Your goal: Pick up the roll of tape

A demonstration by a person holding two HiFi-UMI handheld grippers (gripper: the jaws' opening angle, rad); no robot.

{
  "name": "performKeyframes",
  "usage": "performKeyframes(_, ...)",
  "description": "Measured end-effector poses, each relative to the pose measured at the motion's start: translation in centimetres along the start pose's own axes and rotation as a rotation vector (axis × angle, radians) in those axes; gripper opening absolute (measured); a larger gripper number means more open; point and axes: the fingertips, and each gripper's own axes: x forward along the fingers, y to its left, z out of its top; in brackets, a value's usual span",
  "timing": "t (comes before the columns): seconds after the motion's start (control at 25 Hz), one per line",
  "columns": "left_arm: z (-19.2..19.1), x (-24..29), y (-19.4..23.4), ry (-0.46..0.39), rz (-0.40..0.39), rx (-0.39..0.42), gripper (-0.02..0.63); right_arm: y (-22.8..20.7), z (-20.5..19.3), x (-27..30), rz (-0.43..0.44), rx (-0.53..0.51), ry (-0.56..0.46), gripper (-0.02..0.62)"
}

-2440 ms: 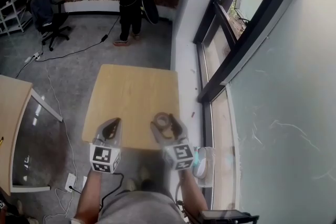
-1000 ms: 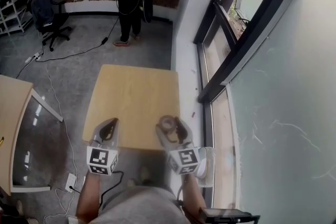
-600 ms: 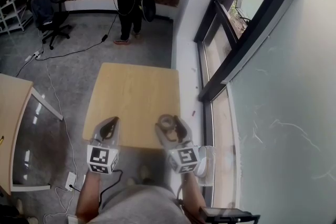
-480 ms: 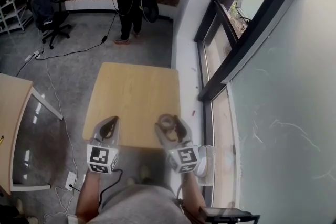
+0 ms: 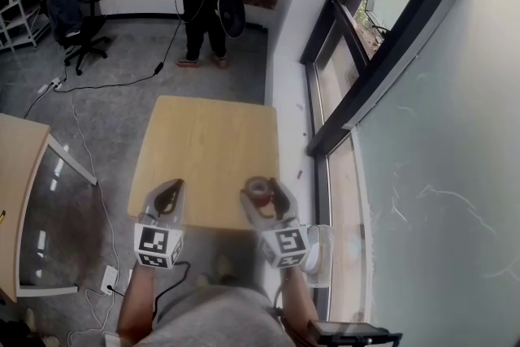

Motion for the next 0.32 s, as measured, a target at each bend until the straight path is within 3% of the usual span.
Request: performKeyframes(0.32,-0.21,0.06,0.49,0.002,-0.005,-0.003,0.0,0.29,0.04,0.5,-0.003,0.002,-0.001,0.333)
